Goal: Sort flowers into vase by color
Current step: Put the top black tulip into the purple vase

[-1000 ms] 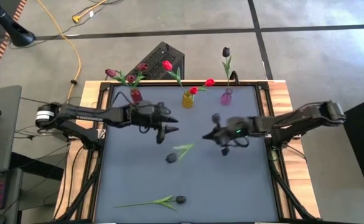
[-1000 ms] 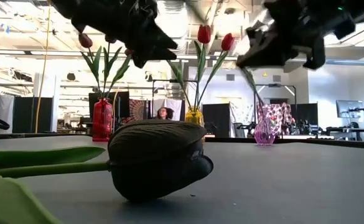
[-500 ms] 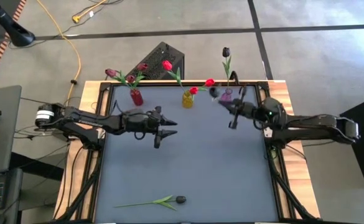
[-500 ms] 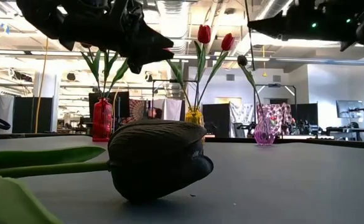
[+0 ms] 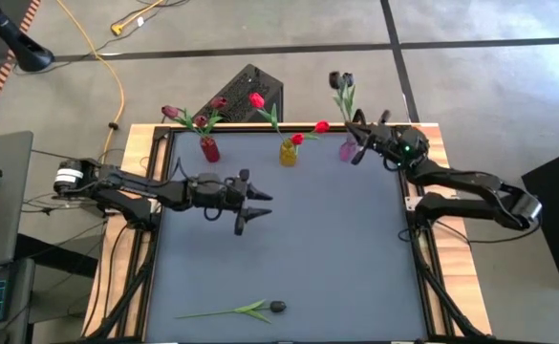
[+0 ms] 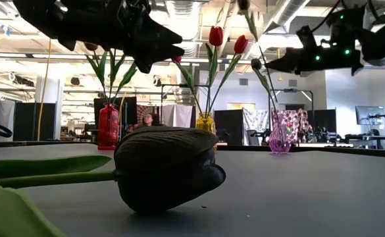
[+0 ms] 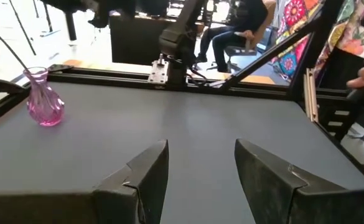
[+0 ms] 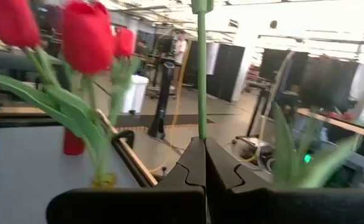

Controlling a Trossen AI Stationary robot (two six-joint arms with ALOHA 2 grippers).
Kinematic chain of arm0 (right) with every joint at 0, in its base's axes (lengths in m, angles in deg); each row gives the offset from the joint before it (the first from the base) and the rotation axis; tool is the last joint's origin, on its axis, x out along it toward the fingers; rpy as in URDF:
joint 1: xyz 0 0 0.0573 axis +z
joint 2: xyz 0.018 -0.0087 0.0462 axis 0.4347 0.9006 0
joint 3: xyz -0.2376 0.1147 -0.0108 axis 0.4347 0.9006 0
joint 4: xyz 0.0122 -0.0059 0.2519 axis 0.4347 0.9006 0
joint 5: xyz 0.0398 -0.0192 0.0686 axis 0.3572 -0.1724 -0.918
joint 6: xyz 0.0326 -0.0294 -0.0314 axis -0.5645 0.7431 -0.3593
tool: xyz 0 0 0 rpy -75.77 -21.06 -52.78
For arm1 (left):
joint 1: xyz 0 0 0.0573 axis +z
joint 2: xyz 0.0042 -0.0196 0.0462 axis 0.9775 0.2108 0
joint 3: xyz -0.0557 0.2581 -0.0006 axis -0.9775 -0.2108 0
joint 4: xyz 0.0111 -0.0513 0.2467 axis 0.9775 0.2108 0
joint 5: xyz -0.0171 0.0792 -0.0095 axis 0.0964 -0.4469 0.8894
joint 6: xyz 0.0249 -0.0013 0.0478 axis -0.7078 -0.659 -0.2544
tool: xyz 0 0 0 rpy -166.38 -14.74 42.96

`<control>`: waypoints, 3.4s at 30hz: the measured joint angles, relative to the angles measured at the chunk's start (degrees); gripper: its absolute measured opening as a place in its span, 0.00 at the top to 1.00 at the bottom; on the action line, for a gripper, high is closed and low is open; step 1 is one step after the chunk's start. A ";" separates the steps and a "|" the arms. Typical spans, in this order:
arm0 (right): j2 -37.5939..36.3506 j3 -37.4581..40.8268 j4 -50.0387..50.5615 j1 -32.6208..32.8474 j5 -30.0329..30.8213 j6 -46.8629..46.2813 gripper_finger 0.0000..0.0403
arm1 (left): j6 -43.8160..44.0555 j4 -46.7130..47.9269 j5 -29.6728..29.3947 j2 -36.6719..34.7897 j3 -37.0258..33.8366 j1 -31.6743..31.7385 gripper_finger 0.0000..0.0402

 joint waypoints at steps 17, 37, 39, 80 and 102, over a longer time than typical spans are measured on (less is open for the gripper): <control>0.97 8.81 -14.86 -5.40 0.11 -3.48 0.96 | -0.05 0.57 -2.29 0.02 0.00 -0.85 0.57; 17.41 8.86 -32.07 -5.24 0.15 -7.96 0.96 | 1.26 -0.09 -2.91 0.04 0.00 -1.02 0.57; 17.69 8.86 -32.21 -5.23 0.15 -7.96 0.96 | 1.26 0.12 -2.91 0.04 0.00 -1.07 0.57; 17.69 8.87 -25.70 -5.36 0.46 -4.31 0.94 | 1.43 1.74 -3.04 0.20 0.00 -1.07 0.57; 17.69 8.88 -25.57 -5.36 0.46 -4.33 0.85 | 2.32 1.79 -3.04 0.20 0.00 -1.08 0.57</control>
